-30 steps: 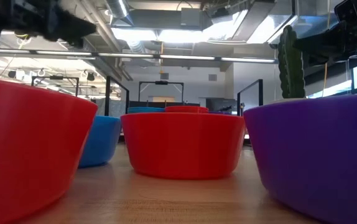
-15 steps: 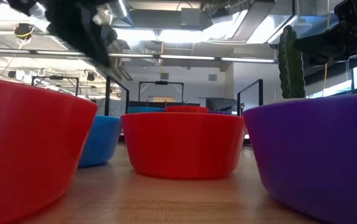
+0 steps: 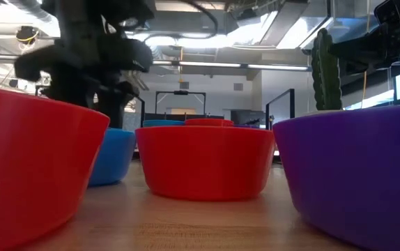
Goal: Pick & Place Mini bowls
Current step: Stack the blue bowl on the blue bowl on the shelf
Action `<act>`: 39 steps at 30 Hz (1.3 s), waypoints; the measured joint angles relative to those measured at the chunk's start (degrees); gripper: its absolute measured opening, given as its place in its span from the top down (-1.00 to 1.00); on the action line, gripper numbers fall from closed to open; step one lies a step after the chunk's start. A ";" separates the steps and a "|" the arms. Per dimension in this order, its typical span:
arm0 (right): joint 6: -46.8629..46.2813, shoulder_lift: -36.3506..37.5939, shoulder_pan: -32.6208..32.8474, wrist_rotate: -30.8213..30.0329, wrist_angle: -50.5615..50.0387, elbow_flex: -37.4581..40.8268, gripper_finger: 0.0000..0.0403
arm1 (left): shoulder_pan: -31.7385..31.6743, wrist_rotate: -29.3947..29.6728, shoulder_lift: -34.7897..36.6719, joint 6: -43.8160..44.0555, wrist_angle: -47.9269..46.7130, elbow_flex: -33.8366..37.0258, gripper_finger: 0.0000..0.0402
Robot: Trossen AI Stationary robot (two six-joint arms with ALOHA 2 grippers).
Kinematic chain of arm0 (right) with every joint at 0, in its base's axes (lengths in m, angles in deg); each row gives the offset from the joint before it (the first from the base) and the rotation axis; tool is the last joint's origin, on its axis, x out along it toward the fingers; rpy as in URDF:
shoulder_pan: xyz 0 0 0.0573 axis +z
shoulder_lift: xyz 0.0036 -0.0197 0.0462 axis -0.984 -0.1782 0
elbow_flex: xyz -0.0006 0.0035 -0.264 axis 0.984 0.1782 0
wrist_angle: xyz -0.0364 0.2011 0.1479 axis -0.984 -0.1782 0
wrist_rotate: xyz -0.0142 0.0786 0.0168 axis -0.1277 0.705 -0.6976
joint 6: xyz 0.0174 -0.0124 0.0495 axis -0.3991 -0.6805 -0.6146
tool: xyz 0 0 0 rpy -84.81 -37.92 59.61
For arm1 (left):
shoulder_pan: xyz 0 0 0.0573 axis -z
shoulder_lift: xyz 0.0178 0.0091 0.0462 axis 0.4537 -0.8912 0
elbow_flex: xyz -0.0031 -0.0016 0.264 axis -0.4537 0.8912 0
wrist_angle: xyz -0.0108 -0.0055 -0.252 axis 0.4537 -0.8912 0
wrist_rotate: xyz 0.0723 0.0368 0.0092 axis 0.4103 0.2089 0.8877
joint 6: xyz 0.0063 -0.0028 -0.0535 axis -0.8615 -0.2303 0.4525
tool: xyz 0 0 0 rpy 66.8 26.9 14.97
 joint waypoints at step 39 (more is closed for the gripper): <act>0.02 -0.02 0.02 0.00 -0.36 0.00 0.88 | 0.10 2.86 -0.21 -4.67 1.12 0.33 0.98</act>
